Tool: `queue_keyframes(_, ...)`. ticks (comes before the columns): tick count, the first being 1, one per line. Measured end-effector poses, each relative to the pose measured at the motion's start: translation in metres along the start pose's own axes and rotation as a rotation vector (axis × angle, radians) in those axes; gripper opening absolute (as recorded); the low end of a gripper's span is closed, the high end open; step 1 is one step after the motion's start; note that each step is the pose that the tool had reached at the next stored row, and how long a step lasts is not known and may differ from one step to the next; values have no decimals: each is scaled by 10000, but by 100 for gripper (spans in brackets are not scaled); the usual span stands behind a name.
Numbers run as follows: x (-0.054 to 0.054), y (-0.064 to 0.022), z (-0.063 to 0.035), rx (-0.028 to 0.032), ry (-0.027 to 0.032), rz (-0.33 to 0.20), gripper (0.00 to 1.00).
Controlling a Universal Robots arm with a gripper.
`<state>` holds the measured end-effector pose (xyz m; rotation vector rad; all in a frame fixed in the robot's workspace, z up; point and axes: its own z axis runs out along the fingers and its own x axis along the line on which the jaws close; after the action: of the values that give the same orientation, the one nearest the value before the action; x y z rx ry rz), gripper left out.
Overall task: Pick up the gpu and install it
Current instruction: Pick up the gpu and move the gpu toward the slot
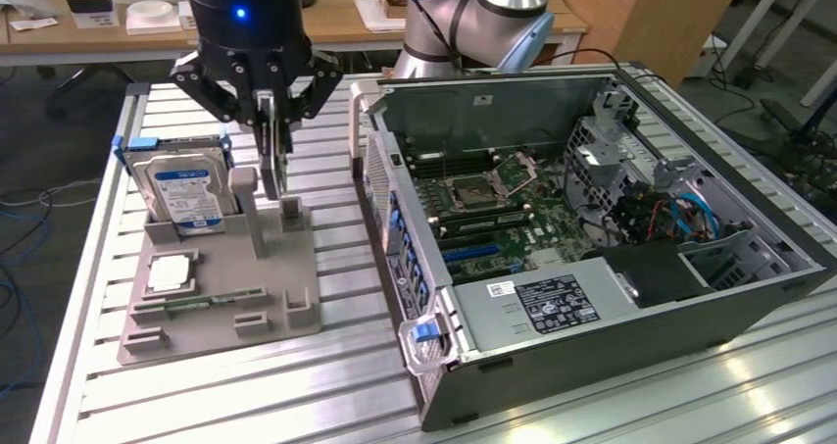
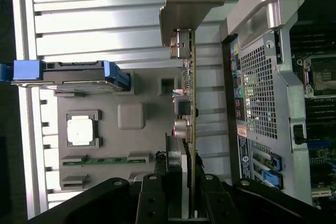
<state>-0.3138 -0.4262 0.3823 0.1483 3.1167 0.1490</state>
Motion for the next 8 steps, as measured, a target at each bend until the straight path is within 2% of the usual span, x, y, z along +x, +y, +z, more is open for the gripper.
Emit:
queue_keyframes(3, -1, 1, -15, 6, 0, 1, 28)
queue_keyframes(4, -2, 1, -18, 32, -3, -1, 28)
queue_keyframes(5, -2, 1, -20, 99, -9, -2, 28)
queue_keyframes(7, -1, 2, -23, 281, -25, -5, 28)
queue_keyframes(8, -1, 2, -30, 293, -25, -6, 28)
